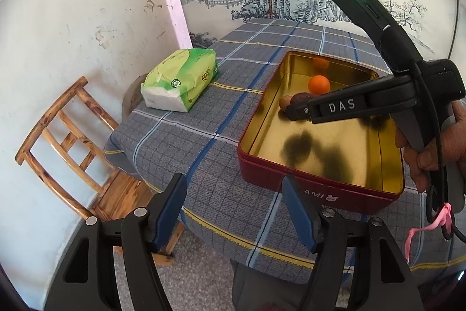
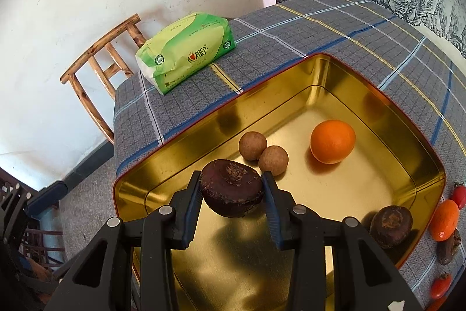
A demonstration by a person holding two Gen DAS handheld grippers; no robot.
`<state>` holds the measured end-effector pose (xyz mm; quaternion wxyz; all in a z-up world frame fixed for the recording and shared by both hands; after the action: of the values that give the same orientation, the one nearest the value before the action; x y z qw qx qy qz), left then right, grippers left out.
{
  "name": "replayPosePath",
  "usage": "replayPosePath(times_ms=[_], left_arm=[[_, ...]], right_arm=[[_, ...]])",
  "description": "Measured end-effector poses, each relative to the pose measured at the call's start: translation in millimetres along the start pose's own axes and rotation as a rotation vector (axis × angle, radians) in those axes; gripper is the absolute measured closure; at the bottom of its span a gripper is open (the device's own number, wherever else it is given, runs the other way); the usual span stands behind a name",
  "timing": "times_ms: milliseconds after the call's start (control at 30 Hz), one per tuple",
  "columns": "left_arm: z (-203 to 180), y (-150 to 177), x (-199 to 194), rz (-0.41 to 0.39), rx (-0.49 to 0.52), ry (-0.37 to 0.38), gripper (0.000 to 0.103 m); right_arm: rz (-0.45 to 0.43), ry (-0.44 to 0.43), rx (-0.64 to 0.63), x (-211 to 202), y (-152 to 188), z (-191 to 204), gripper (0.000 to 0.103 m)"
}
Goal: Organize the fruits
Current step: 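Carry the held mangosteen over the tin and release it with the right gripper, then move the right gripper back to the fruit row and grasp an orange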
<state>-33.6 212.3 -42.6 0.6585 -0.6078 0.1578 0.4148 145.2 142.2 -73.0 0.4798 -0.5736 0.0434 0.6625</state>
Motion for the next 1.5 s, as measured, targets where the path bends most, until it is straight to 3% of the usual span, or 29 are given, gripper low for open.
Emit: replayPosePath(times_ms=[300,500,667,967,1100,1267,1433,1467,1500], left_arm=[[1,-1,0,0.006,-0.004,0.003,0.035],[-5,-4,-3,-0.008,0.011,0.005,0.034],[-16,-7,-13,-0.023,0.030,0.020,0.034],[-51,-13,-27,-0.034,0.084,0.086,0.033],[-70,-13,-34,-0.036,0.122,0.109,0.032],[-88,-13,-42,-0.039,0.161,0.114,0.031],[-105,-14,-46,-0.037,0.201,0.114,0.030],[-109,-15,-46,-0.036,0.210,0.115,0.030],[-112,-15,-46,-0.036,0.218,0.116,0.030]], right_arm=[[-0.119,-0.082,0.076,-23,-4,-12,0.064],[-0.216,-0.110,0.104,-63,23,-22,0.064],[-0.255,0.025,0.087,-110,79,-49,0.064],[-0.208,0.335,0.159,-193,180,-140,0.060],[-0.196,0.359,0.166,-203,195,-158,0.058],[-0.162,0.359,0.087,-189,181,-160,0.045],[-0.098,0.353,0.052,-163,169,-170,0.045],[-0.076,0.354,0.058,-157,167,-174,0.047],[-0.056,0.343,0.065,-152,167,-178,0.068]])
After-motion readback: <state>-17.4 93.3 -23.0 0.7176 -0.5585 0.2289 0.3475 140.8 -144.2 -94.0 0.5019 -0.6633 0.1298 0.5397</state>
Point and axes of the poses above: each gripper's, at about its wrist camera, not at the fingertips, and x roughly the way its jaws point, z to its left, y to its underside, the point moved 1 cm from there along x, roughly the way its jaws point, and after that the axes turned 7 degrees about -y, right-handed, at the moved point
